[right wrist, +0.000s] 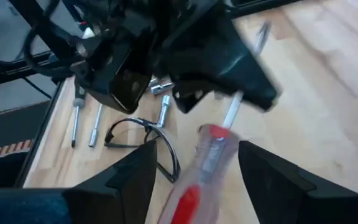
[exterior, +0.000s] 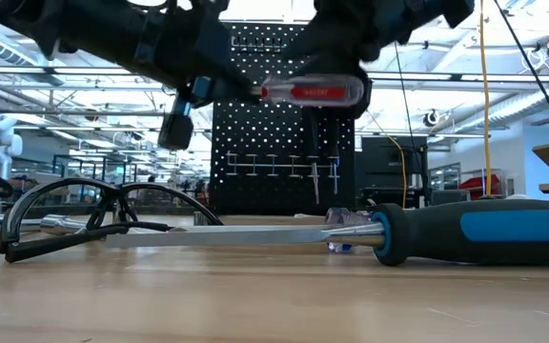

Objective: Hang tools onto peg board
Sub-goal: Hang the top red screwdriver on the peg board

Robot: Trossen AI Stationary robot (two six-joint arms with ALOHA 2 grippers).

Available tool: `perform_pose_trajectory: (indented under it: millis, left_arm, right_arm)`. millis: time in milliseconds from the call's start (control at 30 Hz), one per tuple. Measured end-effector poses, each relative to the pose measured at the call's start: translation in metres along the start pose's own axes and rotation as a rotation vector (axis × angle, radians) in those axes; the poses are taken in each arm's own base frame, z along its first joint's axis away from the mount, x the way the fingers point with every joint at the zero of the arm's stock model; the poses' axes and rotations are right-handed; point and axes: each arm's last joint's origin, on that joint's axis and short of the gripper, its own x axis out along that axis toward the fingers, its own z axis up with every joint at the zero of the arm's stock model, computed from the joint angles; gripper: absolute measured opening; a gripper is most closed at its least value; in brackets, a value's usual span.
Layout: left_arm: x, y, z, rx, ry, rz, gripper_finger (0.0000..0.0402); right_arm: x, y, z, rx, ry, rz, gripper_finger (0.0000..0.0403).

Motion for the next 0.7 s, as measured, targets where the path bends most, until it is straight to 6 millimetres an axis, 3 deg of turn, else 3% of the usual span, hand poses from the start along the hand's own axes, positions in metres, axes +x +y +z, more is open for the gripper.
perform_pose_trajectory:
  millis: [133,267,467,700]
  left_arm:
    - [-0.003,-0.003,0.002,-0.085,0.001,-0.013,0.0010]
    - [-0.007,0.000,0.000,-0.324,0.036,0.005,0.0010]
    - [-0.024,0.012,-0.018,-0.541,0.009,0.024,0.0010]
    - [-0.049,0.052,-0.043,-1.071,-0.345,-0.009,0.0010]
  right_arm:
    - [-0.019,0.003,0.005,-0.037,-0.019,-0.093,0.0225]
    - [-0.040,0.021,0.004,-0.145,-0.073,-0.183,0.0225]
    - [-0.058,0.039,-0.003,-0.230,-0.096,-0.240,0.0223]
    - [-0.059,0.045,-0.009,-0.297,-0.066,-0.215,0.0222]
